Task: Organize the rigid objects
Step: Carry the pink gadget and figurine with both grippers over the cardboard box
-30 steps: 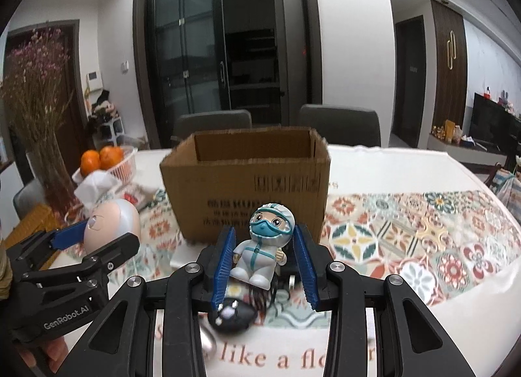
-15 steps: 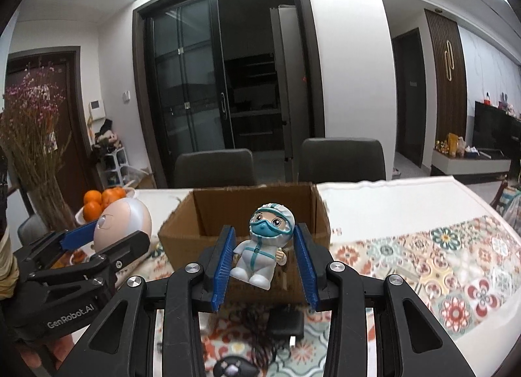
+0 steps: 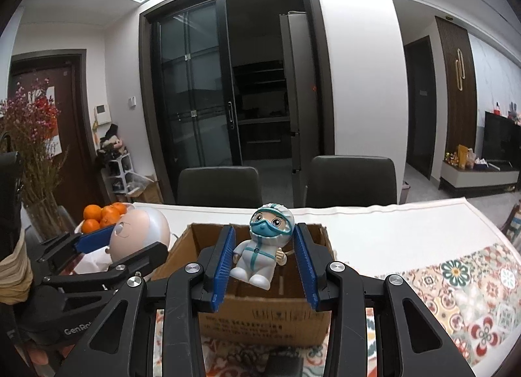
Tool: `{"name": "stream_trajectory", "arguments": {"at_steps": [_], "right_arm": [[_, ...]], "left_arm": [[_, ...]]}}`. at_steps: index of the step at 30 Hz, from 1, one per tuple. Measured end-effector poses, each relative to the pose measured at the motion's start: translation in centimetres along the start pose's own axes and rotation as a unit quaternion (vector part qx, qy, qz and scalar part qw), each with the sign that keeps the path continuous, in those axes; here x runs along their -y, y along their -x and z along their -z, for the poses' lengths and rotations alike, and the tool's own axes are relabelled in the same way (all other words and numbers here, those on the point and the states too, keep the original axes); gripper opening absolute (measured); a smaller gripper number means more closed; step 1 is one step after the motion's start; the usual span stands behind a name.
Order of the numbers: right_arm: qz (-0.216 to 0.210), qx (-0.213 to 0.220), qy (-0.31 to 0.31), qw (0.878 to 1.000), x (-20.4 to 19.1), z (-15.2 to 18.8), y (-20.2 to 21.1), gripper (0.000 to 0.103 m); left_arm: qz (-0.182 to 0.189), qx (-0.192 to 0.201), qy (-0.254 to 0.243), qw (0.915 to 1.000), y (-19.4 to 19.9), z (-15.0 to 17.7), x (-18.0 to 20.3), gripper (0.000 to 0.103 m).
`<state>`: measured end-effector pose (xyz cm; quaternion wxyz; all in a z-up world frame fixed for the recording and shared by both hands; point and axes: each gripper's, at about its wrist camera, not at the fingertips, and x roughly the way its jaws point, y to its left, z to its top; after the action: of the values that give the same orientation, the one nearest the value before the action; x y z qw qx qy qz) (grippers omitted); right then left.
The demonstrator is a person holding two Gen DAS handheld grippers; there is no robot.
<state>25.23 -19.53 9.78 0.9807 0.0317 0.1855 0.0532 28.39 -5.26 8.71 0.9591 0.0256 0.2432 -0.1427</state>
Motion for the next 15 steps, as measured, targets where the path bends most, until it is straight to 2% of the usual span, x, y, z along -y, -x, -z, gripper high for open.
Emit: {"name": "stream_trajectory", "arguments": {"at_steps": [6, 15], "right_arm": [[-0.002, -0.019, 0.002, 1.000, 0.5, -0.5, -2.3, 0.038], [-0.008, -0.078, -0.013, 0.997, 2.1, -0.5, -6.9, 0.038]], "left_arm": [[0.003, -0.017, -0.011, 0.9998, -2.2, -1.1, 0.1, 0.074], [0.001, -0.085, -0.020, 0.9962, -6.8, -1.3, 0.4, 0.074]]}}
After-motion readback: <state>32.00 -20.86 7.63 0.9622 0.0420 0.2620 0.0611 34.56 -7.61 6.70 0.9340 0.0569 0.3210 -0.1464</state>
